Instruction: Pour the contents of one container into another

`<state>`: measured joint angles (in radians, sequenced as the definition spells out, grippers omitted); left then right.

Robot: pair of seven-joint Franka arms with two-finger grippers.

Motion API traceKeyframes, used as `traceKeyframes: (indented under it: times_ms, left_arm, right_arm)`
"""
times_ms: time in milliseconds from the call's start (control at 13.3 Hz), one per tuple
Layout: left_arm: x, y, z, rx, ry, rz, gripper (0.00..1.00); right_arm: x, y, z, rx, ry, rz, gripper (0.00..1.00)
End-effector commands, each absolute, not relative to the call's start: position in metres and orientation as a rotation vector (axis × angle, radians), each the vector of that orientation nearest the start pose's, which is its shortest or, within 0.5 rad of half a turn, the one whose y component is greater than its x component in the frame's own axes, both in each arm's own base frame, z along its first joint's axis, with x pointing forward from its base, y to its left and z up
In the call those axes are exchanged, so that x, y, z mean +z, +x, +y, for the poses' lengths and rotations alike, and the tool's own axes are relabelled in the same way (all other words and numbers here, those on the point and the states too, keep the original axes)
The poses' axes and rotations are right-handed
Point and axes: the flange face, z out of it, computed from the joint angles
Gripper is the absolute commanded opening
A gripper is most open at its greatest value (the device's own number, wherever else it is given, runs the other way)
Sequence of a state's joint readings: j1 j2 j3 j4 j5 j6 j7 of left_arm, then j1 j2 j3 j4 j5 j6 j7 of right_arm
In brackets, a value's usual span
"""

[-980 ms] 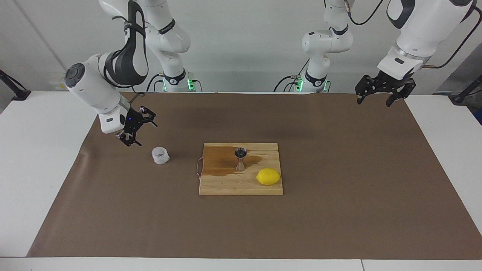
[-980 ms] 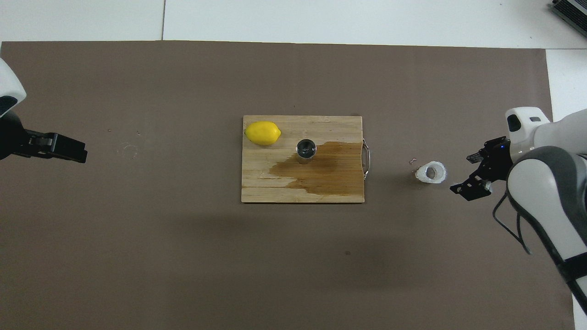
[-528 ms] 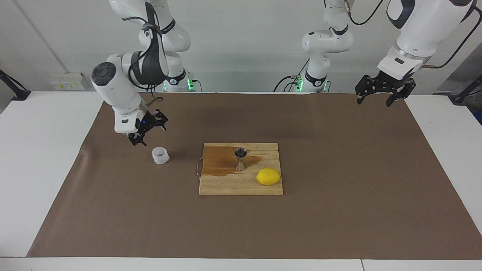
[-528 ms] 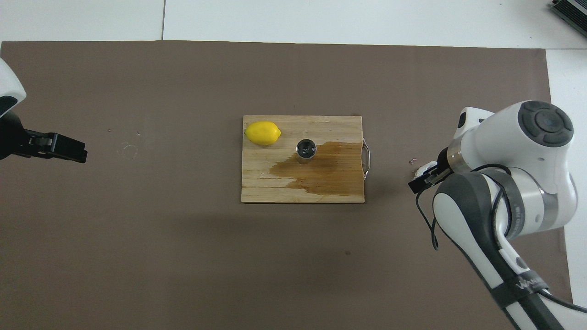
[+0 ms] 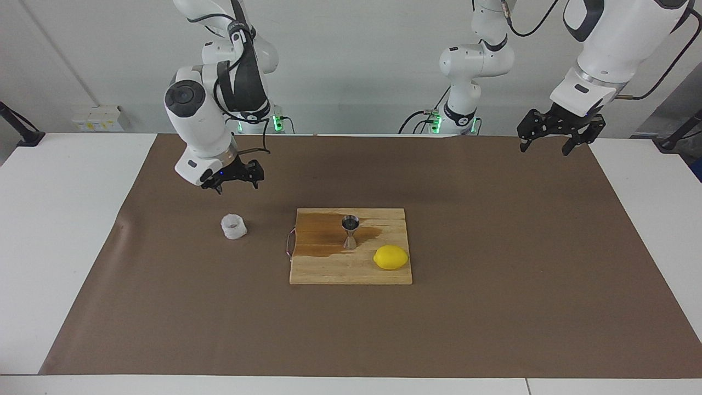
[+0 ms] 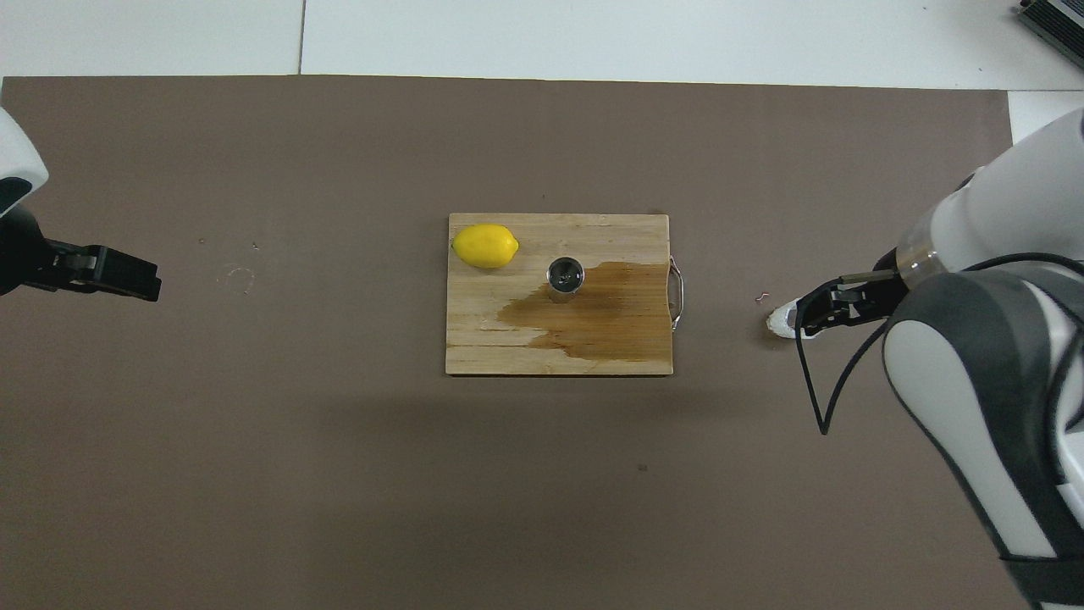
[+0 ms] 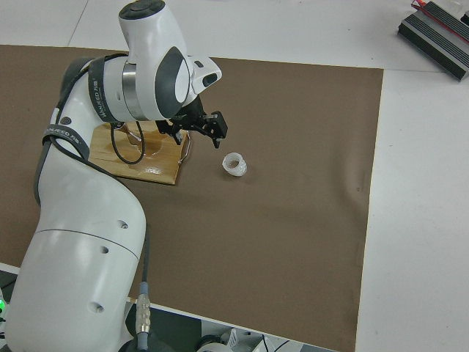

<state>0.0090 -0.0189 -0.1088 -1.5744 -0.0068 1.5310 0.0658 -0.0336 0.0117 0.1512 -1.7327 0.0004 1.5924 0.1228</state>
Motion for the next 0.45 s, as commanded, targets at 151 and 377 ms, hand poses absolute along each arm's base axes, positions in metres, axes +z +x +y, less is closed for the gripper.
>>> traceKeyframes:
  times_ms: [151, 377]
  left_arm:
    - [0.633, 0.534, -0.052, 0.047, -3.147, 0.265, 1.0]
    - [0.633, 0.534, -0.052, 0.047, -3.147, 0.265, 1.0]
  right_arm:
    - [0.634, 0.523, 0.052, 0.031, -3.141, 0.068, 1.0]
    - [0.639, 0.517, 0.031, 0.079, -3.106, 0.118, 1.0]
